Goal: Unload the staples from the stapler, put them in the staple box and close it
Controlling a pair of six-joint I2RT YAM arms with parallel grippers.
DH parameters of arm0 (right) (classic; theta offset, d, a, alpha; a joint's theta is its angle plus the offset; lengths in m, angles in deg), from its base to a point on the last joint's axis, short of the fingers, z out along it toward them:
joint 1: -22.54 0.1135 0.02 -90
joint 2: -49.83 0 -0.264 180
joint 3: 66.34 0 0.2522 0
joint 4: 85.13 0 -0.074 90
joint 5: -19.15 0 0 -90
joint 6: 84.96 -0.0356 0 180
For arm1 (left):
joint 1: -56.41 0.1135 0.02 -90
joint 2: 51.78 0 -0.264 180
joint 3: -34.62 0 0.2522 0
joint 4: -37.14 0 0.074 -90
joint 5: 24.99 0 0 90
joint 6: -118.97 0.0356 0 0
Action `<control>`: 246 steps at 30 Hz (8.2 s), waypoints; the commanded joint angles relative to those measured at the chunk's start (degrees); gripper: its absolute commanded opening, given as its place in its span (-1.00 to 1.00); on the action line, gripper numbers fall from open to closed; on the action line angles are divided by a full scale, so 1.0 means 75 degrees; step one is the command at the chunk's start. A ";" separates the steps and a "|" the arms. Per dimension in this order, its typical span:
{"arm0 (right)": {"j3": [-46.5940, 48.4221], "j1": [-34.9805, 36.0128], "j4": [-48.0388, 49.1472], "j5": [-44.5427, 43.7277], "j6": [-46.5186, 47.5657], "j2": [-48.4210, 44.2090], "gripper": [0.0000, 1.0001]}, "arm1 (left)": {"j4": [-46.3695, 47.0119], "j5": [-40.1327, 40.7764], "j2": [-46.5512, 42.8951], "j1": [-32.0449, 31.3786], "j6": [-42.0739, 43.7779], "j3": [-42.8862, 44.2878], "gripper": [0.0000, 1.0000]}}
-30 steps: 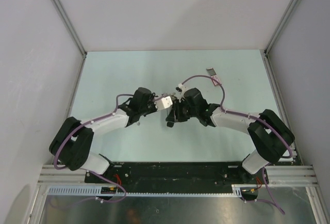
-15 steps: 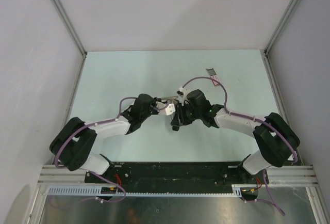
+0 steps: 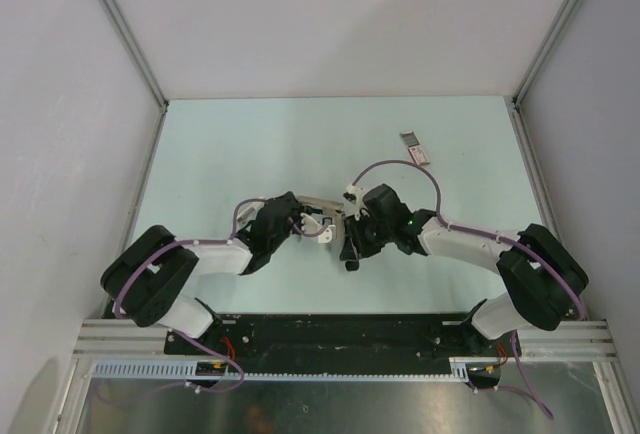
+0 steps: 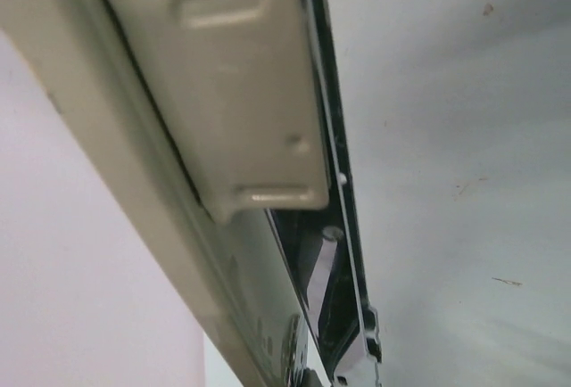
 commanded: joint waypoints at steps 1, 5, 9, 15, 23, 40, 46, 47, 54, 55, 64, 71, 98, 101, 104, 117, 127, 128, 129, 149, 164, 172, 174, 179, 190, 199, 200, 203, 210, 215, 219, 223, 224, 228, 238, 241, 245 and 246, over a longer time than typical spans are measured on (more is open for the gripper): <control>0.0127 -0.0048 0.0255 -0.0271 -0.0241 -0.0504 -1.00 | 0.0572 0.0783 0.0175 0.0023 0.1155 -0.0327 -1.00; 0.0136 -0.0082 0.0732 -0.0240 -0.0483 -0.0466 -1.00 | 0.0559 0.0769 0.0065 -0.0060 0.0710 -0.0231 -1.00; 0.0200 -0.0369 0.1405 -0.0260 -0.0921 -0.0526 -1.00 | -0.0387 0.0753 -0.0272 -0.0200 -0.0320 0.0223 -0.99; 0.0527 -0.0970 0.2324 -0.0418 -0.1715 -0.0683 -1.00 | -0.3530 -0.0637 -0.0961 -0.0238 -0.3000 0.1878 -0.88; 0.1613 -0.1239 0.2555 -0.1071 -0.2184 0.0029 -1.00 | -0.6165 -0.3320 -0.1345 -0.0217 -0.5149 0.3334 -0.21; 0.5232 -0.1241 -0.0526 -0.2585 -0.1085 0.3292 -1.00 | -0.7390 -0.5539 -0.2068 0.3762 -0.7560 0.4725 0.65; 0.9048 -0.0762 -0.3917 -0.3964 -0.0501 0.5641 -1.00 | -0.7655 -0.5188 -0.2965 0.4013 -0.7209 0.4168 0.66; 0.9720 -0.0715 -0.4430 -0.4068 -0.0448 0.6034 -1.00 | -0.7687 -0.5188 -0.3037 0.4073 -0.7197 0.4108 0.65; 1.2446 -0.0531 -0.6175 -0.4169 -0.0351 0.7822 -1.00 | -0.7868 -0.5503 -0.2949 0.4751 -0.7508 0.4108 0.65; 1.2468 -0.0529 -0.6175 -0.4124 -0.0378 0.7875 -0.96 | -0.7888 -0.5568 -0.2918 0.4829 -0.7522 0.4131 0.65; 1.1820 -0.0477 -0.5529 -0.3833 -0.0340 0.7390 0.06 | -0.7955 -0.5689 -0.2910 0.4973 -0.7575 0.4129 0.65; 1.0686 -0.1011 -0.4493 -0.3363 -0.0118 0.5767 0.57 | -0.7985 -0.5592 -0.3072 0.4972 -0.7506 0.4072 0.66; 0.9583 -0.4223 -0.3930 -0.5204 0.1355 0.6271 0.79 | -0.8111 -0.5544 -0.3000 0.4967 -0.7388 0.4049 0.66; 0.9587 -0.4298 -0.3725 -0.5010 0.1535 0.6392 0.79 | -0.8114 -0.5550 -0.2993 0.4968 -0.7386 0.4075 0.66; 0.9548 -0.4432 -0.3489 -0.4425 0.1662 0.6468 0.79 | -0.8125 -0.5511 -0.2992 0.4972 -0.7355 0.4083 0.66; 0.9351 -0.4888 -0.2944 -0.2612 0.1848 0.6935 0.77 | -0.8166 -0.5398 -0.3070 0.4967 -0.7258 0.4084 0.66; 0.9298 -0.4614 -0.2976 -0.2774 0.1913 0.7213 0.74 | -0.8165 -0.5417 -0.3078 0.4972 -0.7291 0.4121 0.65; 0.9294 -0.4604 -0.2987 -0.2782 0.1896 0.7224 0.73 | -0.8171 -0.5402 -0.3093 0.4969 -0.7273 0.4097 0.65; 0.9293 -0.4599 -0.2999 -0.2785 0.1882 0.7230 0.73 | -0.8174 -0.5383 -0.3107 0.4967 -0.7259 0.4073 0.65; 0.9578 -0.4239 -0.4083 -0.4218 0.1073 0.7407 -0.01 | -0.8186 -0.5307 -0.3367 0.4966 -0.7181 0.3975 0.65; 0.7191 -0.3871 -0.3892 -0.3882 -0.0980 0.6147 -0.52 | -0.8434 -0.5259 -0.3928 0.4966 -0.6924 0.3956 0.65; 0.4611 -0.3072 -0.3454 -0.3706 -0.1867 0.4439 -0.59 | -0.8630 -0.5246 -0.4516 0.4967 -0.6692 0.3699 0.65; 0.4154 -0.2681 -0.3528 -0.3722 -0.2099 0.4046 -0.59 | -0.8686 -0.5261 -0.4650 0.4966 -0.6643 0.3648 0.66; 0.3117 -0.1493 -0.3876 -0.4003 -0.3203 0.3178 -0.59 | -0.8846 -0.5322 -0.4940 0.4966 -0.6548 0.3526 0.66; 0.1465 0.0558 -0.4192 -0.4399 -0.6295 0.2073 -0.44 | -0.9170 -0.5608 -0.5336 0.4966 -0.6365 0.3414 0.66; 0.1482 0.0512 -0.3927 -0.3834 -0.6217 0.2078 0.45 | -0.9475 -0.6195 -0.5261 0.4864 -0.6249 0.3621 0.68; 0.1490 0.0508 -0.3908 -0.3734 -0.6165 0.2108 0.54 | -0.9488 -0.6236 -0.5205 0.4751 -0.6243 0.3624 0.69; 0.1553 0.0496 -0.3975 -0.3471 -0.5997 0.2224 0.64 | -0.9493 -0.6239 -0.5025 0.4151 -0.6259 0.3631 0.69; 0.1636 -0.0242 -0.4174 -0.3530 -0.5028 0.0775 0.59 | -0.9230 -0.5524 -0.4527 0.1796 -0.6330 0.3597 0.74; 0.1637 -0.1381 -0.4262 -0.3342 -0.4090 0.0050 0.51 | -0.8722 -0.4744 -0.3599 0.0196 -0.6424 0.3713 0.72; 0.1638 -0.2148 -0.3730 -0.3128 -0.3401 0.0090 0.46 | -0.8142 -0.4179 -0.2693 -0.0922 -0.6299 0.3645 0.72; 0.1696 -0.2551 -0.2907 -0.2709 -0.3040 0.0487 0.43 | -0.7604 -0.3553 -0.1735 -0.1889 -0.6049 0.3572 0.71; 0.1738 -0.2599 -0.2765 -0.2632 -0.2983 0.0592 0.43 | -0.7439 -0.3433 -0.1514 -0.2065 -0.5984 0.3558 0.71; 0.2012 -0.2591 -0.2329 -0.2346 -0.2692 0.1068 0.45 | -0.6765 -0.3114 -0.0583 -0.2447 -0.5815 0.3615 0.76; 0.2491 -0.2209 -0.2056 -0.2042 -0.2281 0.2035 0.48 | -0.5797 -0.2750 0.1339 -0.2621 -0.5861 0.4227 0.87; 0.2502 -0.2144 -0.2060 -0.2004 -0.2220 0.2071 0.48 | -0.5619 -0.2658 0.1612 -0.2627 -0.5974 0.4282 0.87; 0.2498 -0.2051 -0.2026 -0.1953 -0.2129 0.2089 0.48 | -0.5511 -0.2611 0.1765 -0.2684 -0.6179 0.4274 0.88; 0.2502 -0.2021 -0.2002 -0.1932 -0.2106 0.2113 0.48 | -0.5490 -0.2569 0.1789 -0.2709 -0.6207 0.4261 0.88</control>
